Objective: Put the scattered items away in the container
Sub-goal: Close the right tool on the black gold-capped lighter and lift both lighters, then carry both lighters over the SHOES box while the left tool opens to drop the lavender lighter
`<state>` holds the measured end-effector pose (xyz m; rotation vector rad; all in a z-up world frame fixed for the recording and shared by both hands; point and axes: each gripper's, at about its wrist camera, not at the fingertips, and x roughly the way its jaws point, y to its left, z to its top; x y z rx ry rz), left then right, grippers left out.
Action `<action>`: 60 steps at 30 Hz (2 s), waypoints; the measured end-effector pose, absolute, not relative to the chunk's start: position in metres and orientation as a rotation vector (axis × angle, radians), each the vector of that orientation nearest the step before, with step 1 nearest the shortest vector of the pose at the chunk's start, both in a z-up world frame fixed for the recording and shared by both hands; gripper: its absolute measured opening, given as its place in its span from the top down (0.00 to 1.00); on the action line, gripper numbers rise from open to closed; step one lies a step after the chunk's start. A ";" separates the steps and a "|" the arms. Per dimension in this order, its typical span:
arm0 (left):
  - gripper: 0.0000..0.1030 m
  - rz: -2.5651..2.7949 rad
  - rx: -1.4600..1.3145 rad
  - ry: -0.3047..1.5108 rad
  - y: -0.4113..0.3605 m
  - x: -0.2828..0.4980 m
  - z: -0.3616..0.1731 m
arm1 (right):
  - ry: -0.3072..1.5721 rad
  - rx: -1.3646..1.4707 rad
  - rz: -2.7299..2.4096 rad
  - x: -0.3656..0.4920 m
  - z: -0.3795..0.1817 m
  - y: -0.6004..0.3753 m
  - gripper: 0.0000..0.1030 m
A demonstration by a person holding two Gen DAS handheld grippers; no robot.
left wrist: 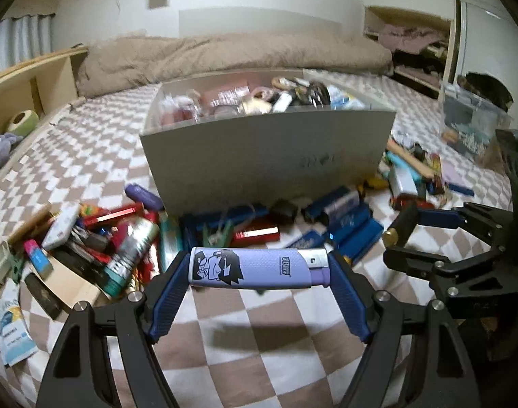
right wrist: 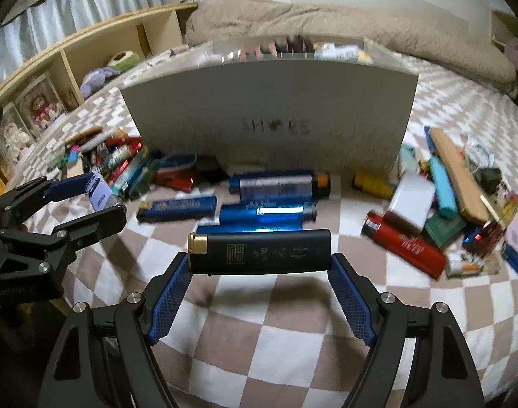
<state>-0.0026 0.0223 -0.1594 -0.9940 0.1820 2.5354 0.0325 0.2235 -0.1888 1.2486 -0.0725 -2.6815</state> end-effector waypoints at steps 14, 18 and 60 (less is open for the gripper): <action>0.23 2.604 -0.795 0.117 0.027 -0.013 -0.105 | -0.073 1.056 -2.790 0.022 -0.137 0.238 0.20; 0.23 2.624 -0.738 0.092 0.025 -0.019 -0.088 | -0.052 0.992 -2.812 0.021 -0.119 0.238 0.20; 0.23 2.602 -1.135 -0.131 0.022 -0.143 -0.090 | -0.265 0.835 -2.753 -0.051 -0.061 0.255 0.20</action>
